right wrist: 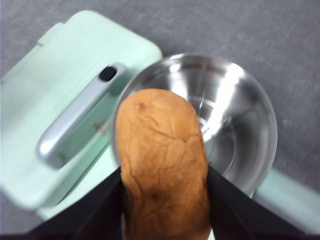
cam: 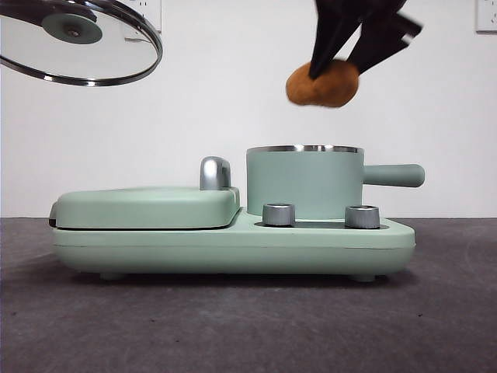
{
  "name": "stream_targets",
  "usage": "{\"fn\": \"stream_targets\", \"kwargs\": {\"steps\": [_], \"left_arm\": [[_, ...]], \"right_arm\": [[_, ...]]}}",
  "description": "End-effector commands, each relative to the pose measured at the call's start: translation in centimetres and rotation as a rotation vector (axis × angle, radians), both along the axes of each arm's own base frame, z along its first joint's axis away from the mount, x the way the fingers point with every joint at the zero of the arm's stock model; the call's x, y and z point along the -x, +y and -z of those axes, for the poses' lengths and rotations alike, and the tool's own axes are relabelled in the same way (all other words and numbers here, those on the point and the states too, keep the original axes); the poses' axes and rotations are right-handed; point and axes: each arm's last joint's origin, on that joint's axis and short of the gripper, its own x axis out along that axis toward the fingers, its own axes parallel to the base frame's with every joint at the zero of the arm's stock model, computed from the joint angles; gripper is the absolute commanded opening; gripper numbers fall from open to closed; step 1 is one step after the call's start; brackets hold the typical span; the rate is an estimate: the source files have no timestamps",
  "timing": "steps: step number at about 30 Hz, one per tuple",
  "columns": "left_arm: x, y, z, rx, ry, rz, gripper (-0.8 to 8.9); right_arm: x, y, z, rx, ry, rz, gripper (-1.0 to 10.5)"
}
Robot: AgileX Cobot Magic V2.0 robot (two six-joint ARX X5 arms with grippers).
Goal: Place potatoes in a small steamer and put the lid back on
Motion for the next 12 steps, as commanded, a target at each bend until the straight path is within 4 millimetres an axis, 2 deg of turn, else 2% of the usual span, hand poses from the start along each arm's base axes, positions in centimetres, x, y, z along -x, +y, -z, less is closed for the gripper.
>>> {"fn": "stream_targets", "kwargs": {"steps": [1, 6, 12], "left_arm": [[0.0, 0.0, -1.0, 0.022, -0.051, 0.002, 0.13], [0.0, 0.0, -1.2, 0.031, -0.065, 0.001, 0.13], [0.0, 0.0, -1.2, 0.031, -0.065, 0.001, 0.13]], "right_arm": [[-1.9, 0.9, 0.5, 0.014, -0.028, -0.024, 1.7], [-4.3, 1.8, 2.3, 0.028, -0.034, -0.031, 1.7], [-5.9, 2.4, 4.9, 0.064, -0.008, -0.044, 1.7]]}}
